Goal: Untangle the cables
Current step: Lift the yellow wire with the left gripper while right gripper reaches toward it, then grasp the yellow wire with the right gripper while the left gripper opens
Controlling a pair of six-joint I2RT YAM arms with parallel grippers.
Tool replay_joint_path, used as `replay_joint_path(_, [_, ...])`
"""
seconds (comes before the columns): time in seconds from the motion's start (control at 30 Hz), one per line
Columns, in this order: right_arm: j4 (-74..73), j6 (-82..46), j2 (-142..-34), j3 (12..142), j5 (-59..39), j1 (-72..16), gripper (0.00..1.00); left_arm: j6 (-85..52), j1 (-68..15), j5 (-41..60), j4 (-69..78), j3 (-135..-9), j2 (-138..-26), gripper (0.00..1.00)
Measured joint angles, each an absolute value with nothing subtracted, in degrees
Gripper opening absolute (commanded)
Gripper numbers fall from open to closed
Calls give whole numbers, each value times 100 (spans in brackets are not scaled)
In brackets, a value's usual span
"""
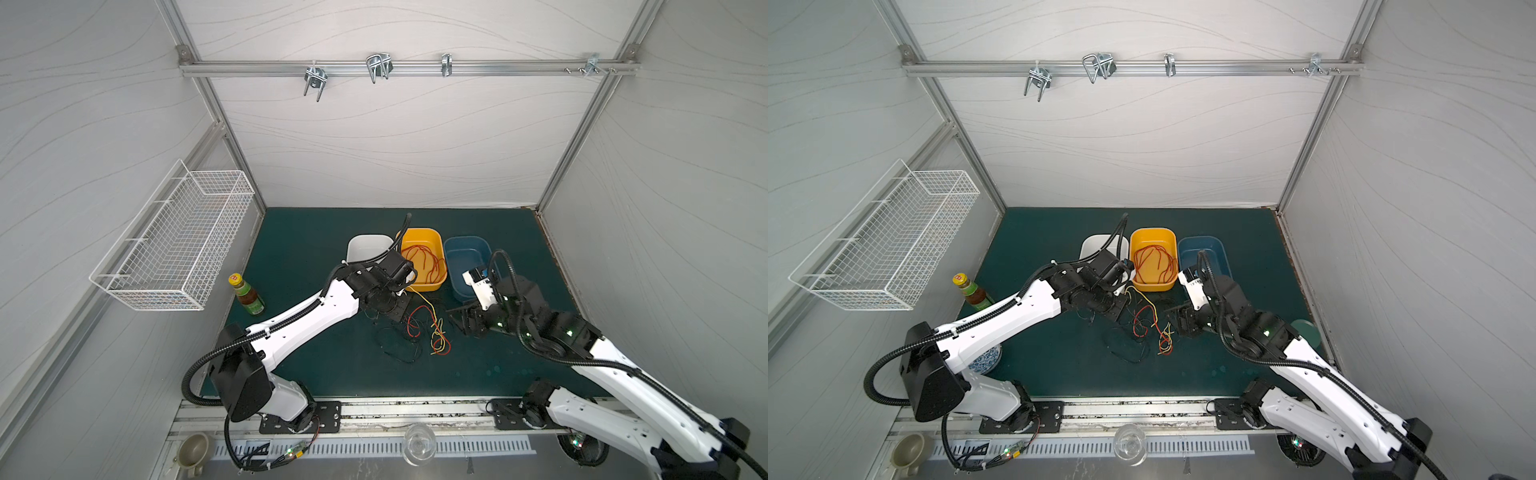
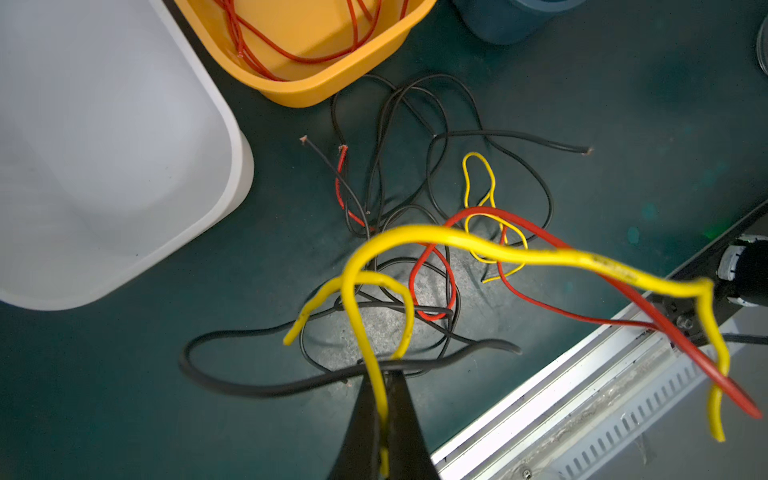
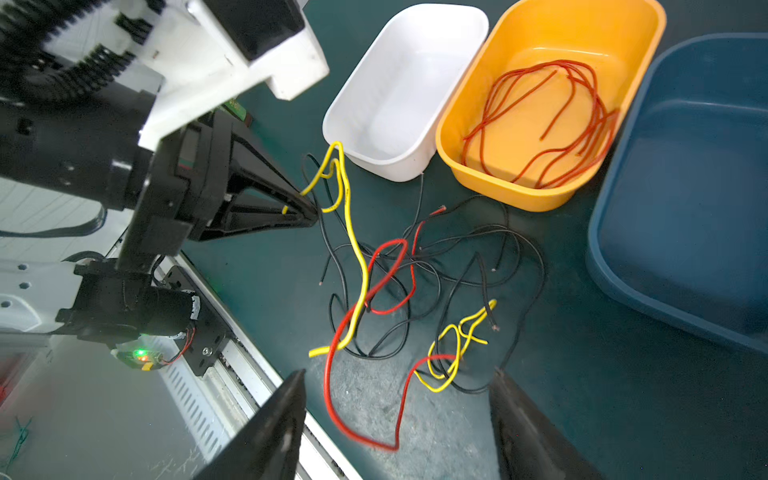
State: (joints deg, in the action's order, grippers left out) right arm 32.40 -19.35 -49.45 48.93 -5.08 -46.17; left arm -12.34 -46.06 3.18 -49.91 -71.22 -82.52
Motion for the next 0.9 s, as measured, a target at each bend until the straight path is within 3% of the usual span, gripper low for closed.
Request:
replay_joint_path(0.17, [2672,-2119,-5531,4869,-913,-4617,67,-1074,-4606,467,-4899,-6967,-8154,0])
replay_joint_path(0.43, [1743,-2506,-5730,4633,-1382,-4657,48,-1002,-4606,530,-4853,-6869,-8093,0])
replay_joint_path(0.63, [1424,-2624,-6071,4563,-1422,-4853,42,-1000,-4606,543,-4772,-6799,-7911,0])
replay_joint_path(0.83, [1321,-2705,-6182,4560,-1347,-5000,22,-1000,-4606,548,-4753,-6779,-7815,0])
replay_joint_path(0.9, [1310,-2735,-6182,4560,-1258,-5019,10,-1000,-4606,543,-4753,-6779,-7815,5])
